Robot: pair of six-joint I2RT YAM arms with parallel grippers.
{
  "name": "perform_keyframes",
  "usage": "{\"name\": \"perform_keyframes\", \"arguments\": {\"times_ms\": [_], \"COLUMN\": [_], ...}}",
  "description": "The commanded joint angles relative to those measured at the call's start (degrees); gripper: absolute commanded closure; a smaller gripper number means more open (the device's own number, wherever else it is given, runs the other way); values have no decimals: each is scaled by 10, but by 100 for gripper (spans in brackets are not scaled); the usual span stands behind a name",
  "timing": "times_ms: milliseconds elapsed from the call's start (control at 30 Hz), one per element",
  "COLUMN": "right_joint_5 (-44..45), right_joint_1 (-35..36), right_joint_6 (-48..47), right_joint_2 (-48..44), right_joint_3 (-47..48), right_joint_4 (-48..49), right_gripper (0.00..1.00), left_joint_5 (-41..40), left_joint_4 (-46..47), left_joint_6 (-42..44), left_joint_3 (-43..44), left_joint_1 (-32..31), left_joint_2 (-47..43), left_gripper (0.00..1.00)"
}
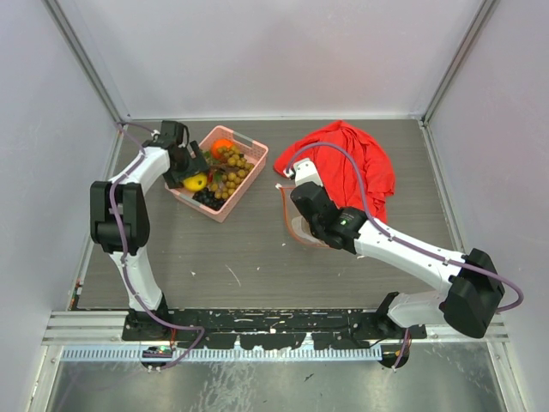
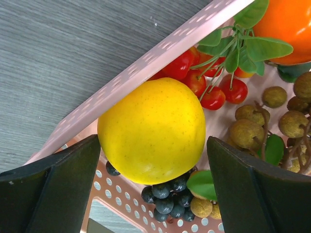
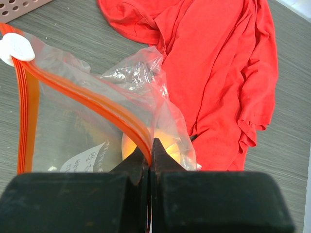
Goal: Place the food in the zip-top bag and seal the zipper
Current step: Pick up the fake fruit from the bin.
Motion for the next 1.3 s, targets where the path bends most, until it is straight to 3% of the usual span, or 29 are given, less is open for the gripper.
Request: {"name": "perform_keyframes", "arguments": {"times_ms": [0,133,333,667,1000,1267], "right_joint_5": [0,-2,-4,-10,-12,-12], "right_joint_1": [-1,-2,-2,-2,-2,-2], "right_joint_6": [7,8,9,14,16,21], "right_joint_2": [0,1,4,1,-7,-10], "right_joint_3": [5,4,5,14,26,34], "right_joint_4": [28,28,27,19,6,-7], "right_gripper": [99,99,99,99,99,99], "left_joint_5": [-39,-48,-48,-60,-63,-112], "left_joint_4": [-8,-3,0,8,26,21], "left_joint_6": [14,18,24,23,16,25], "left_joint_3": [7,7,6,-24,-70,-97], "left_joint_1": [0,-1,-3,-9,-9,-9], "left_joint_2": [30,33,26,-58,-134,-176], "left_gripper": [8,12,30,45,49,52]}}
